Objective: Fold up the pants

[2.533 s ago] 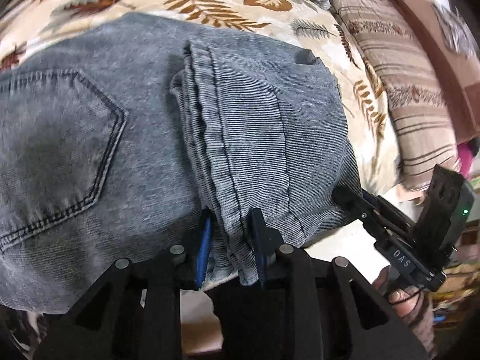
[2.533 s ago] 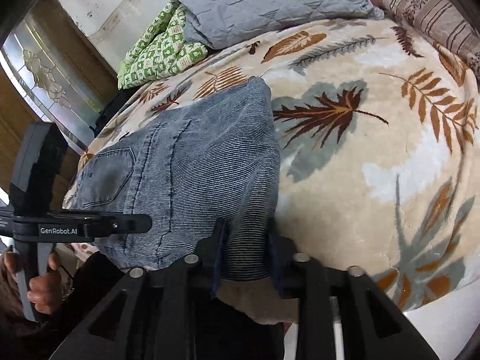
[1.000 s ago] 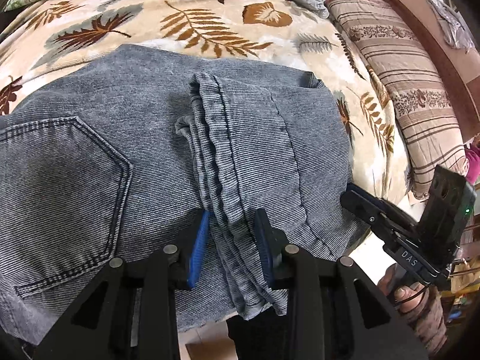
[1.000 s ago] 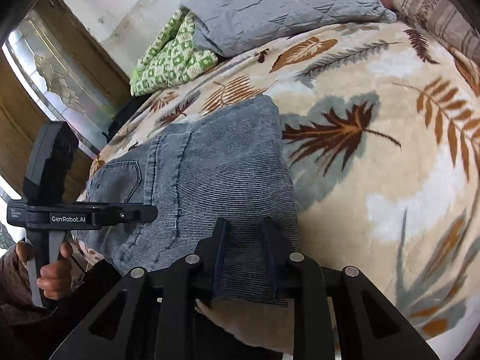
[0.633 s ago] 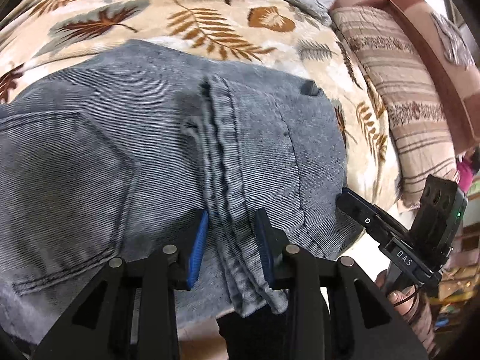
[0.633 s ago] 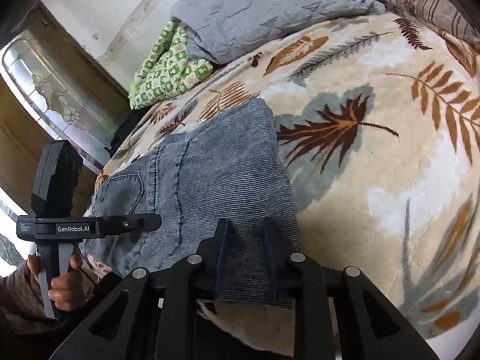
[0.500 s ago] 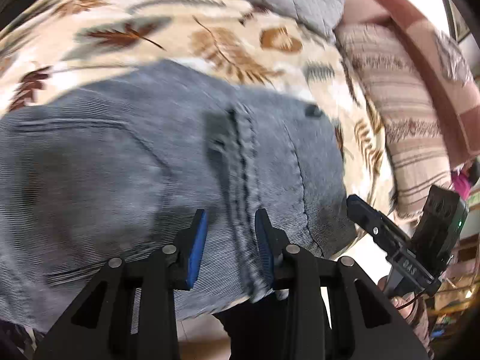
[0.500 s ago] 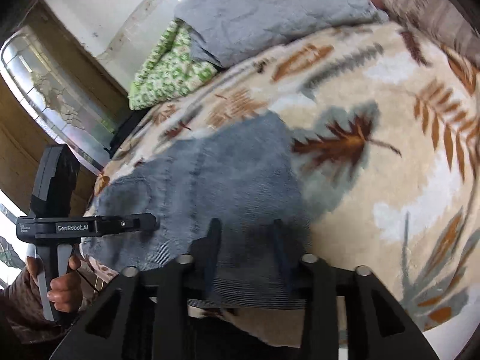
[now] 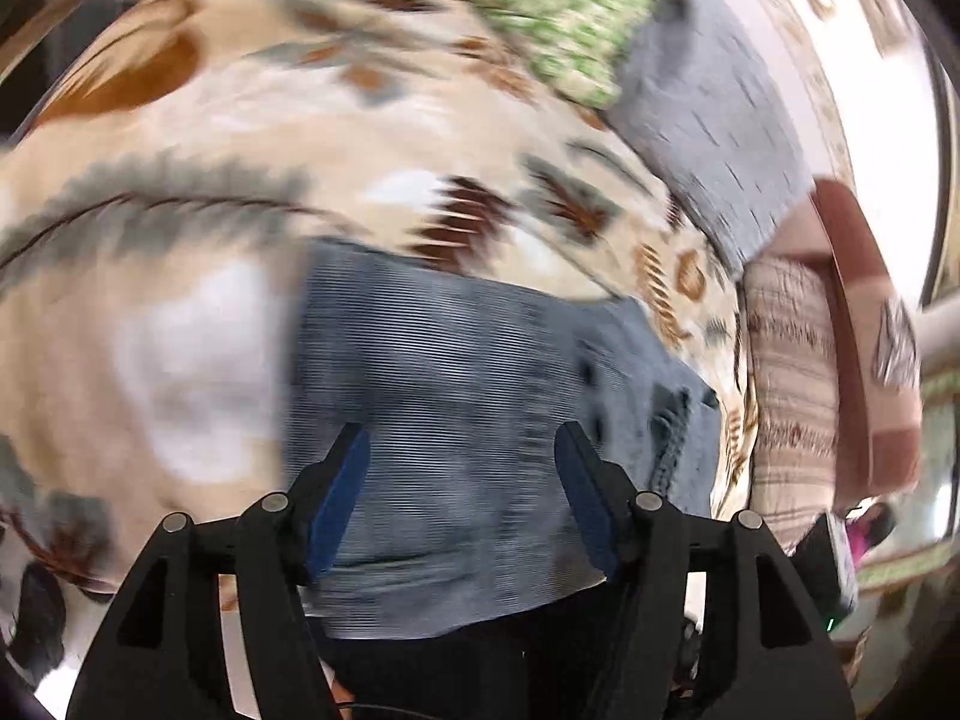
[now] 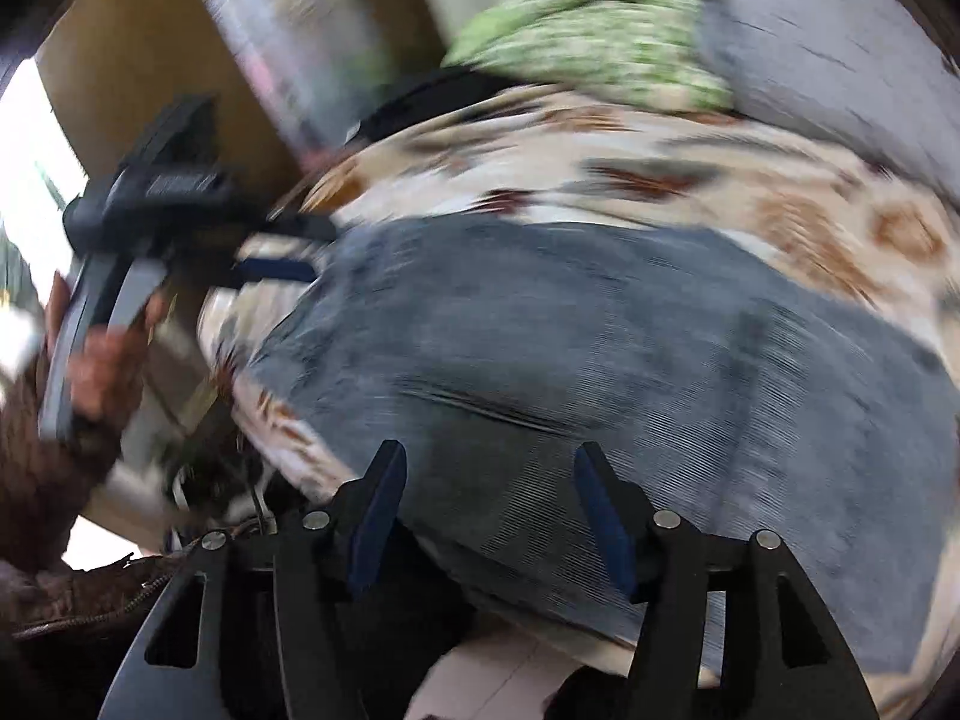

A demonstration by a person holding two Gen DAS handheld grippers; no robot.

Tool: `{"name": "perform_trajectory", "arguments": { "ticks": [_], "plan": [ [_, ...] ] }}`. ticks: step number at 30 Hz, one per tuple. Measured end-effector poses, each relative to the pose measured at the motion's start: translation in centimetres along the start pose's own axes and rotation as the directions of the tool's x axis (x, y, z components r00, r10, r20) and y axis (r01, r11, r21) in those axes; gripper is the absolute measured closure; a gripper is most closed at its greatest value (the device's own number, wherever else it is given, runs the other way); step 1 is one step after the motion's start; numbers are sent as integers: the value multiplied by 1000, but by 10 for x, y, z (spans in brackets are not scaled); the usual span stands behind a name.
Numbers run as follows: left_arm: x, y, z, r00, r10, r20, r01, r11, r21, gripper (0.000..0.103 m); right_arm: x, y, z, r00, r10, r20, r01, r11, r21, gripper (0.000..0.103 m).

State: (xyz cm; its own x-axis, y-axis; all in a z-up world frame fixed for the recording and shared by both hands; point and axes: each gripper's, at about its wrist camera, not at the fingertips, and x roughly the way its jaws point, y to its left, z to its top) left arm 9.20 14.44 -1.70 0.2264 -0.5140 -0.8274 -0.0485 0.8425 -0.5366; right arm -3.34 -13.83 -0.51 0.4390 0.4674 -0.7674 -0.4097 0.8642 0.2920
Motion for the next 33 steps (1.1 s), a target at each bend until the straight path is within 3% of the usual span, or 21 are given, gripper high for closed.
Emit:
{"name": "perform_trajectory", "arguments": {
  "ticks": [3, 7, 13, 18, 22, 25, 29, 30, 32, 33],
  "plan": [
    [1, 35, 9, 999, -11, -38, 10, 999, -49, 40, 24, 47, 10, 1000, -15, -22, 12, 992, -124, 37],
    [10, 53, 21, 995, -67, -77, 59, 994, -93, 39, 51, 101, 17, 998, -60, -26, 50, 956, -289, 30],
    [30, 62, 40, 983, -119, -140, 104, 988, -112, 34, 90, 152, 9, 985, -172, -4, 149, 864, -480, 26],
    [35, 58, 57, 978, -143, -154, 130, 987, -90, 26, 113, 168, -7, 960, -277, 42, 248, 771, -587, 25],
    [45, 51, 70, 971, -142, -194, 134, 989, -56, 18, 128, 182, -19, 923, -366, 116, 344, 656, -671, 24],
    [52, 43, 75, 965, -137, -223, 139, 990, -7, 11, 137, 185, -20, 904, -401, 149, 385, 611, -691, 24],
    [57, 32, 77, 951, -178, -251, 196, 979, 49, 9, 145, 187, -16, 903, -401, 154, 387, 602, -699, 26],
    [58, 31, 76, 945, -200, -259, 220, 974, 54, 11, 144, 186, -14, 907, -395, 149, 380, 610, -696, 29],
    [61, 31, 72, 928, -239, -286, 259, 965, 34, 35, 143, 184, -10, 909, -391, 144, 375, 618, -691, 47],
    [64, 30, 70, 919, -245, -309, 266, 964, 29, 66, 142, 181, -6, 916, -378, 132, 360, 633, -685, 49]
  ]
}}
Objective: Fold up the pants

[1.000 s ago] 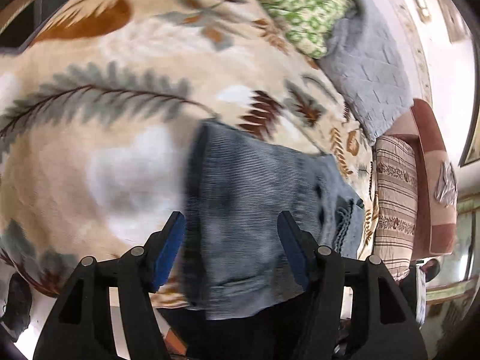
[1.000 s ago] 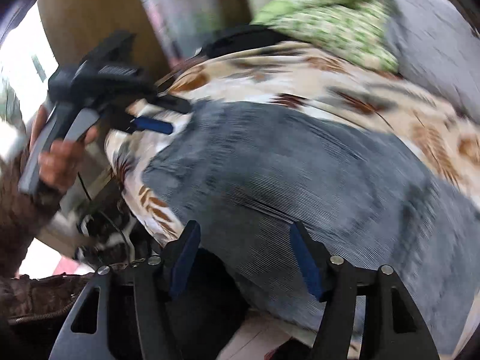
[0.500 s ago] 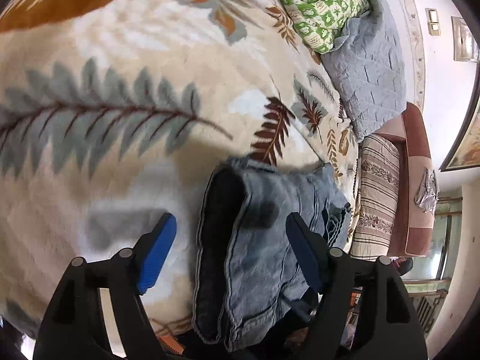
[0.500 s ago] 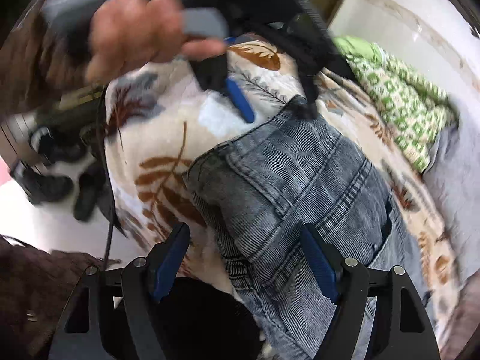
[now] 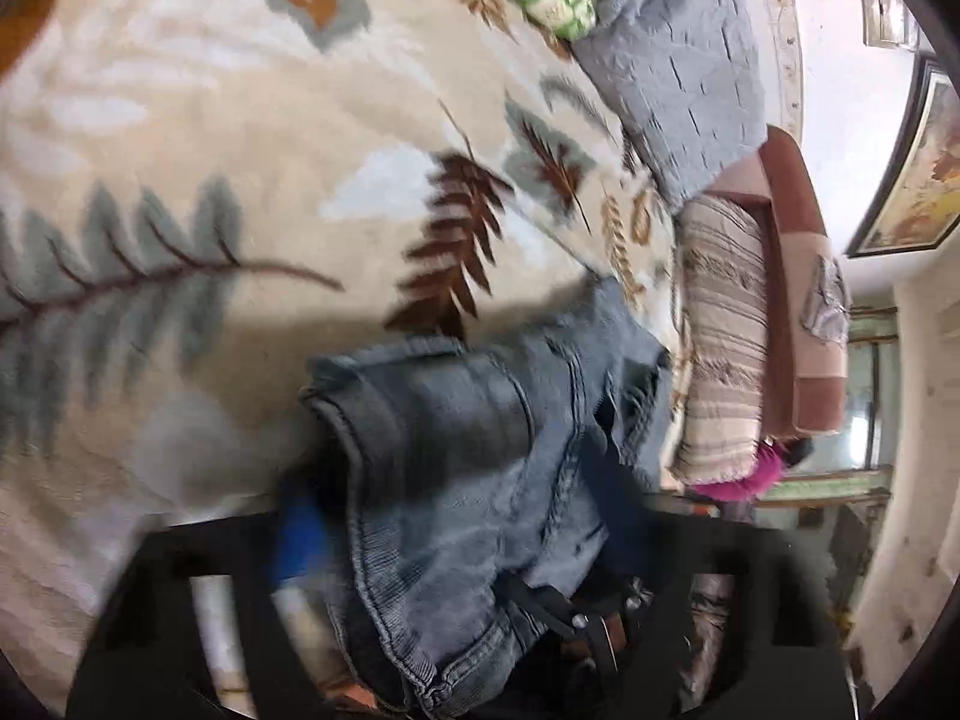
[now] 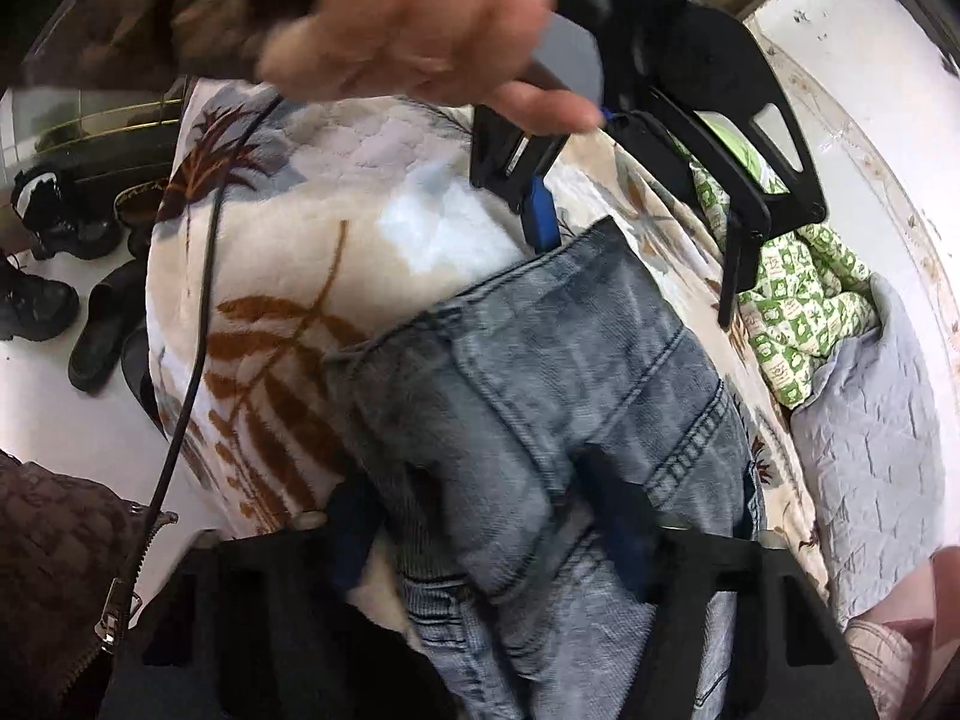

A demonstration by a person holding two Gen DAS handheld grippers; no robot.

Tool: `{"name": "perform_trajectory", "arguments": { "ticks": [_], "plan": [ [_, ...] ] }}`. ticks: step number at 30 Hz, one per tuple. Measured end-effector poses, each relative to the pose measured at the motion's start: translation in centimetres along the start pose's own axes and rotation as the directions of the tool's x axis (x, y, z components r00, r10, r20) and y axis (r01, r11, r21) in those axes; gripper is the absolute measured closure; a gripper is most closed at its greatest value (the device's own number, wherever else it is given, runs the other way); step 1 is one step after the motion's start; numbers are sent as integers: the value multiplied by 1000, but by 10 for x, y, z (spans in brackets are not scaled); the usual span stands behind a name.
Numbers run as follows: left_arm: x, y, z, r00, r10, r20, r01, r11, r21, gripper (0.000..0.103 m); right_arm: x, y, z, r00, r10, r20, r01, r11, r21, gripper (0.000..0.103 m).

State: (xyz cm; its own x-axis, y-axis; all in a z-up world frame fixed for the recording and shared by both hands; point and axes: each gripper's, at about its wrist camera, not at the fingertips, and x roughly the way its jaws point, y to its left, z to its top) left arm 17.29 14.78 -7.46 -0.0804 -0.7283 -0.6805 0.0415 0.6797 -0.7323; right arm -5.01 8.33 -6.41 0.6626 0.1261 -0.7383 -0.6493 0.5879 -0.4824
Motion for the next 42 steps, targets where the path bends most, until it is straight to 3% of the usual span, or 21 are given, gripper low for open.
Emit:
{"name": "perform_trajectory", "arguments": {
  "ticks": [1, 2, 5, 12, 21, 33, 42],
  "plan": [
    [4, -1, -3, 1000, 10, -13, -10, 1000, 3, 77, -2, -5, 1, 1000, 14, 6, -14, 1000, 13, 58],
    [4, -4, -4, 1000, 23, -1, -23, 1000, 11, 77, -4, -9, 2, 1000, 22, 10, -23, 1000, 17, 67],
    [-2, -18, -12, 998, 51, 48, -54, 997, 61, 84, -13, -15, 3, 999, 32, 21, -32, 999, 15, 77],
    [-22, -58, -22, 993, 31, 115, -42, 995, 95, 88, -52, -42, -1, 995, -5, 100, -4, 995, 95, 85],
    [-9, -152, -25, 989, 36, 140, -66, 974, 218, 89, -107, -92, -34, 981, -102, 166, 57, 966, 253, 88],
    [72, -263, -26, 992, 107, 72, -125, 937, 327, 89, -141, -160, -120, 973, -162, 166, 58, 862, 504, 90],
    [172, -313, -23, 972, 235, -31, -206, 902, 379, 89, -140, -192, -191, 977, -168, 131, 38, 741, 671, 92]
  ]
}}
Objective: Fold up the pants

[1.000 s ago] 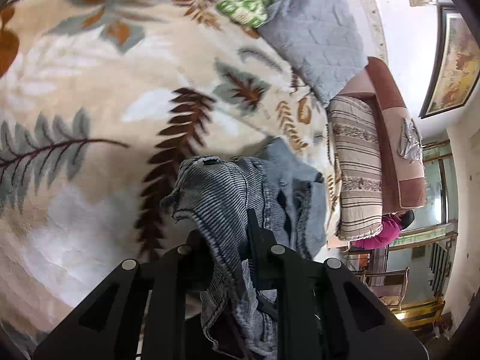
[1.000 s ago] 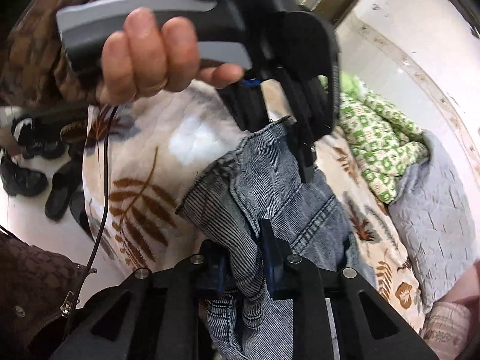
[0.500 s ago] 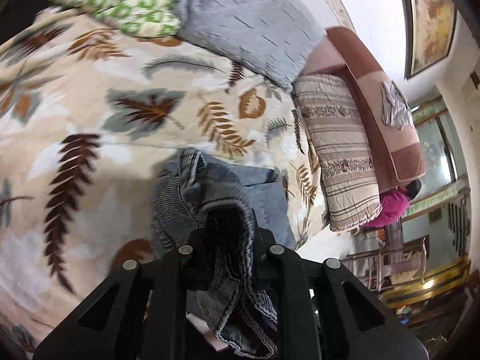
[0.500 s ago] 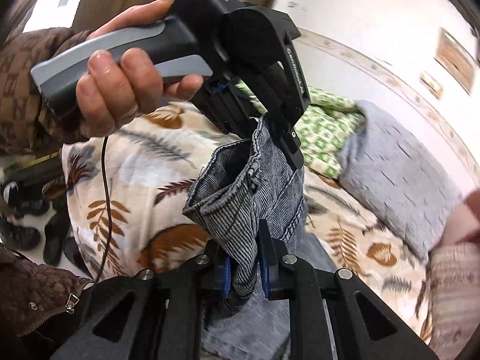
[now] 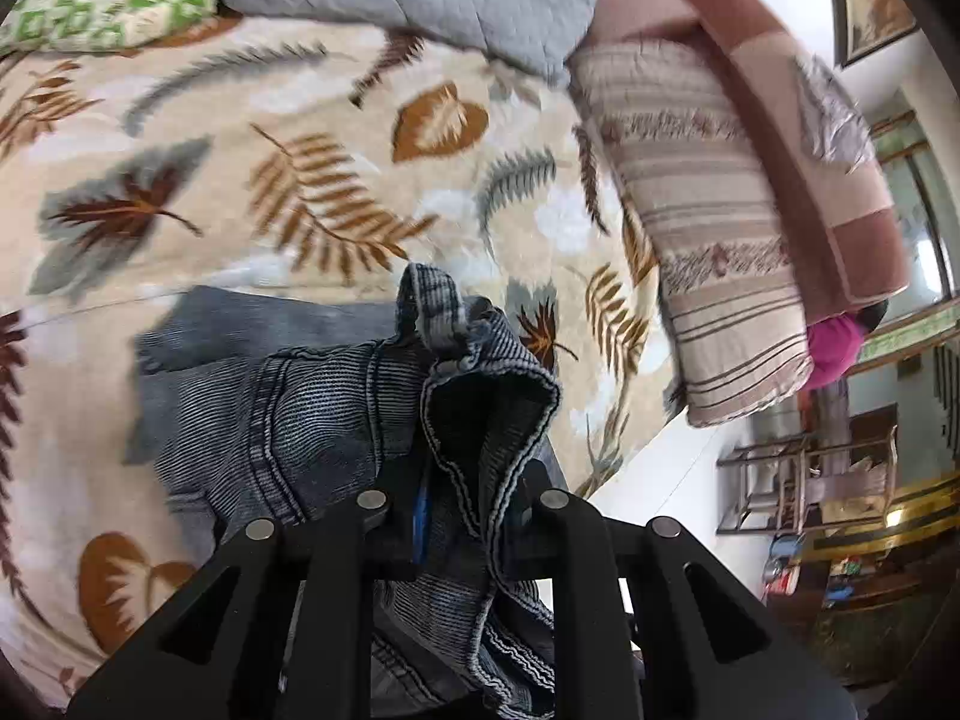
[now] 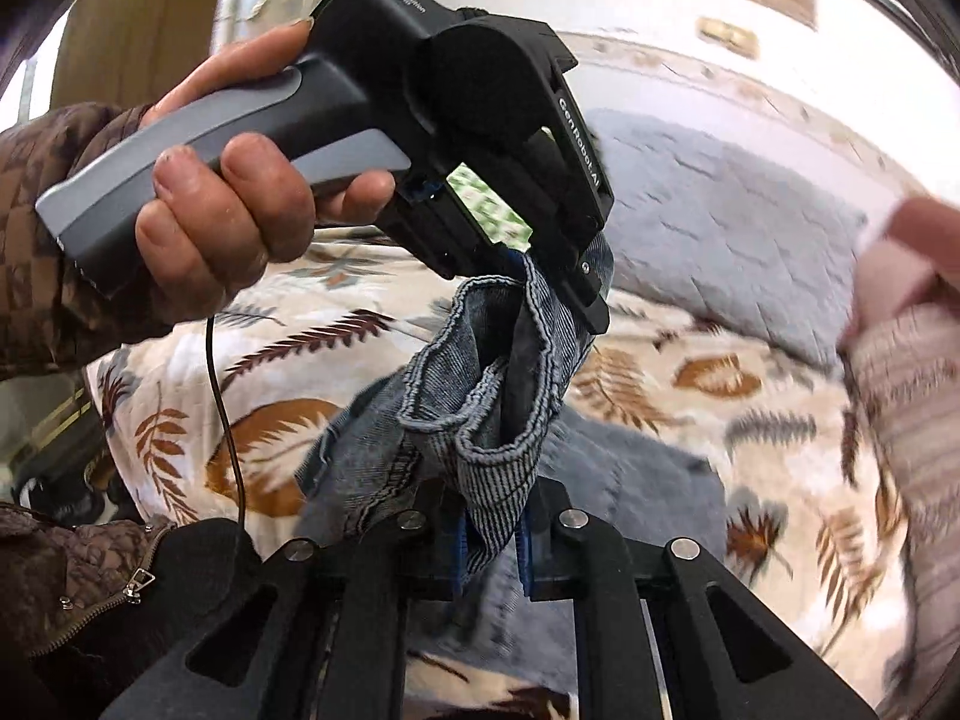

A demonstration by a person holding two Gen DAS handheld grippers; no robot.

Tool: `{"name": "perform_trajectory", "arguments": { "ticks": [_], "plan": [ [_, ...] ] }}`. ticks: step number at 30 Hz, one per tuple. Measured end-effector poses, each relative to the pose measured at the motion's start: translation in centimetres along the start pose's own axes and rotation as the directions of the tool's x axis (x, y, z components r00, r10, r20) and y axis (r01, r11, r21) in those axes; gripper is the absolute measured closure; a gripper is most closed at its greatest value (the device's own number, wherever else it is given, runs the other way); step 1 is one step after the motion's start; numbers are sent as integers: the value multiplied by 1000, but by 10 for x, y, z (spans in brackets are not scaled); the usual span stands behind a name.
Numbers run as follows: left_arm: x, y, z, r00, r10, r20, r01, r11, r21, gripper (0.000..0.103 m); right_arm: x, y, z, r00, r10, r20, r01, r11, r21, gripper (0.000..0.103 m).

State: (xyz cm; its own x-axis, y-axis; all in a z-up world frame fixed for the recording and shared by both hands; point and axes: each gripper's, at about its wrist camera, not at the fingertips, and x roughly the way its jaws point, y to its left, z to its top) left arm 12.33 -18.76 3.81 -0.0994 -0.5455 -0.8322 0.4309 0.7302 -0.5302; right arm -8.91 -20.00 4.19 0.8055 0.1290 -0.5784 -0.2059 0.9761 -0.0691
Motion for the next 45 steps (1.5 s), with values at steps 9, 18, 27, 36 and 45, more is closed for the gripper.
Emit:
{"name": "perform_trajectory", "arguments": {
  "ticks": [9, 18, 27, 36, 45],
  "plan": [
    [83, -28, 13, 990, 73, -119, -73, 997, 6, 89, 6, -63, -43, 998, -1, -62, 13, 983, 184, 92],
    [130, -47, 15, 968, 187, -167, -180, 982, 57, 88, 16, -102, -77, 993, 57, -104, -18, 938, 346, 92],
    [151, -67, 15, 950, 267, -160, -251, 961, 111, 69, 31, -137, -115, 976, 185, -114, -91, 825, 557, 81],
    [133, -55, 15, 966, 192, -171, -196, 980, -8, 67, 32, -163, -132, 951, 307, -45, -194, 701, 687, 71],
    [23, -14, 0, 996, 93, 4, -92, 991, -96, 57, -3, -201, -117, 960, 275, 51, -223, 640, 735, 50]
  ]
}}
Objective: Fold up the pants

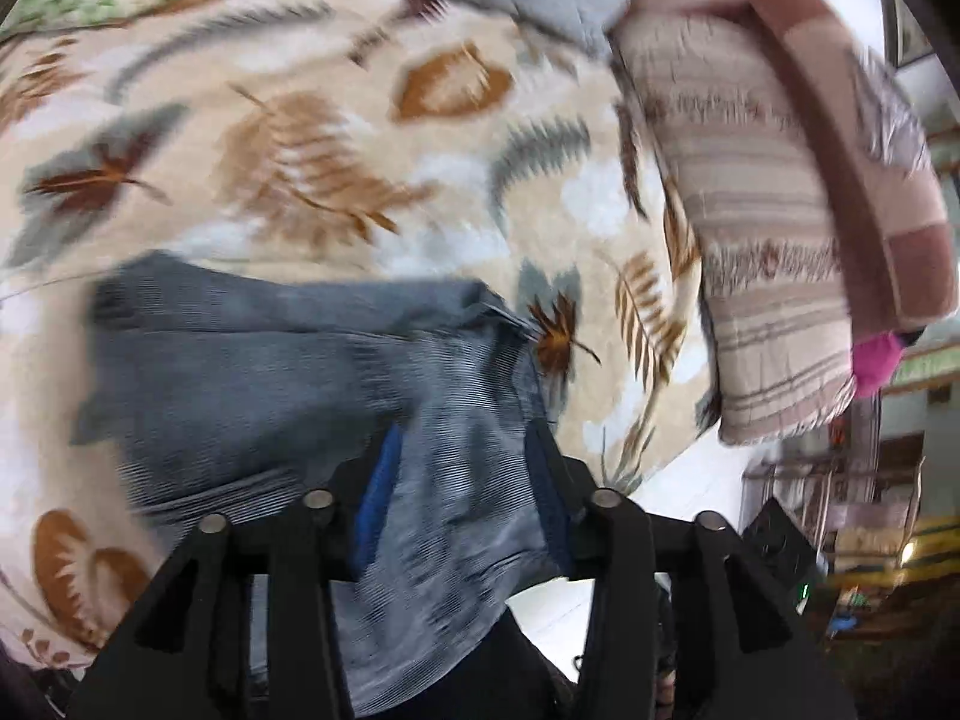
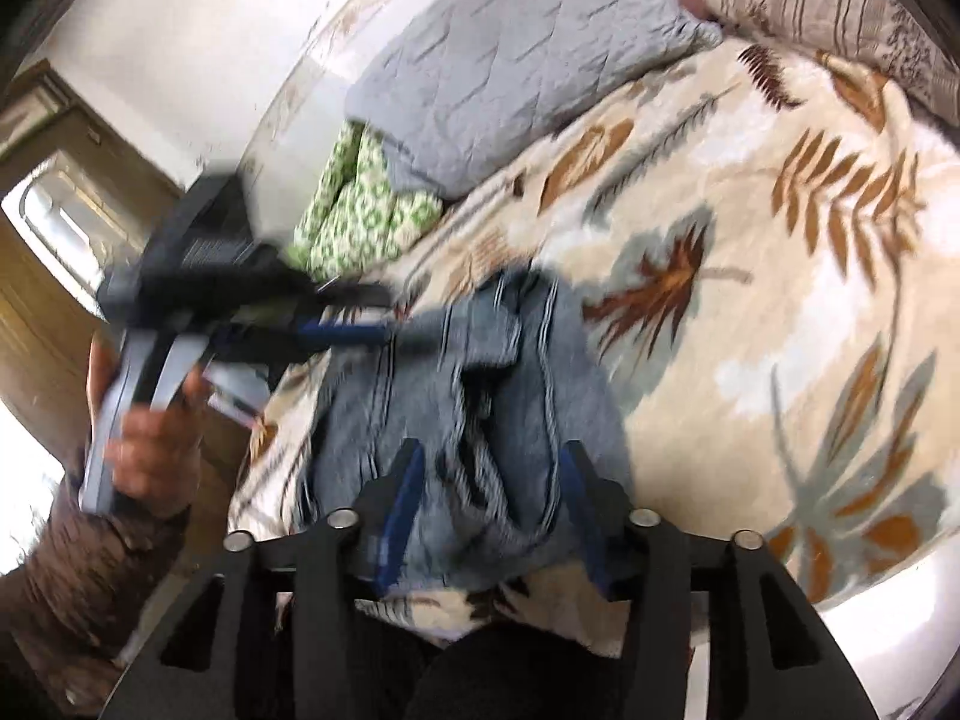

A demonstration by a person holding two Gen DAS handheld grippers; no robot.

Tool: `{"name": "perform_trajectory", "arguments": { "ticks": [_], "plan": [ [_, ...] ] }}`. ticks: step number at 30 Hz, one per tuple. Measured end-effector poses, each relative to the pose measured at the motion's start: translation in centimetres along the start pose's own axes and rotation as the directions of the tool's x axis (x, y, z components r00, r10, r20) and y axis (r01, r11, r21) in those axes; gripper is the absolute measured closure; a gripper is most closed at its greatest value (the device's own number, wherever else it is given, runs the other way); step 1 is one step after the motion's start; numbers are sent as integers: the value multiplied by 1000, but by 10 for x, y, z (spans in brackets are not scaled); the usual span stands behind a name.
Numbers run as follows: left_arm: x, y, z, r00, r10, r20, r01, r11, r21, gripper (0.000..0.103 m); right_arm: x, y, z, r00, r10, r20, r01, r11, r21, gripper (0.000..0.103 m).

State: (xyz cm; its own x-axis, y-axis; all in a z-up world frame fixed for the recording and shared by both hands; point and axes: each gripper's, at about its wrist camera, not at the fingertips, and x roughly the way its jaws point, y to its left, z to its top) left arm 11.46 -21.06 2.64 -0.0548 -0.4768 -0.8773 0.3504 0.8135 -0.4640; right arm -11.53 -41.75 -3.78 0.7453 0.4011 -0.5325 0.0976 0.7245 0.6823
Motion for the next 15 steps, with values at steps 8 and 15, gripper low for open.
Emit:
{"name": "perform_trajectory", "arguments": {
  "ticks": [8, 15],
  "plan": [
    [-27, 77, -40, 998, -30, 55, 37, 990, -137, 51, 56, 7, 49, 997, -26, -79, 26, 1000, -1, 42],
    [2, 92, -55, 994, -101, 43, 107, 979, -174, 41, 105, 11, 52, 982, -81, -171, 69, 995, -74, 62]
  ]
}}
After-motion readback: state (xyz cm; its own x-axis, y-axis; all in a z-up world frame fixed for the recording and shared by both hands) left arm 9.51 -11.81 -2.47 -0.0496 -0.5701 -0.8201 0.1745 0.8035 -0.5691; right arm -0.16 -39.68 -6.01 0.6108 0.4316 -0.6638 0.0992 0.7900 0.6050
